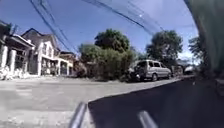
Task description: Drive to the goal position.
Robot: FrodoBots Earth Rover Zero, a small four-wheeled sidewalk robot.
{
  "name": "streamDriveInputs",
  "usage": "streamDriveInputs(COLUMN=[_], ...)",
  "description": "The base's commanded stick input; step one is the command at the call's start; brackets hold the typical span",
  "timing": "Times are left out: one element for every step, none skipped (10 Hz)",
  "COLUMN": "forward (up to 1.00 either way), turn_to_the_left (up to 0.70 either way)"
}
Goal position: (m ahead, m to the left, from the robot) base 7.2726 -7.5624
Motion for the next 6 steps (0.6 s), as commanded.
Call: streamDriveInputs(forward=[1.00,1.00,1.00,1.00,1.00,1.00], turn_to_the_left=[-0.25,-0.34,-0.39,-0.40,-0.39,-0.39])
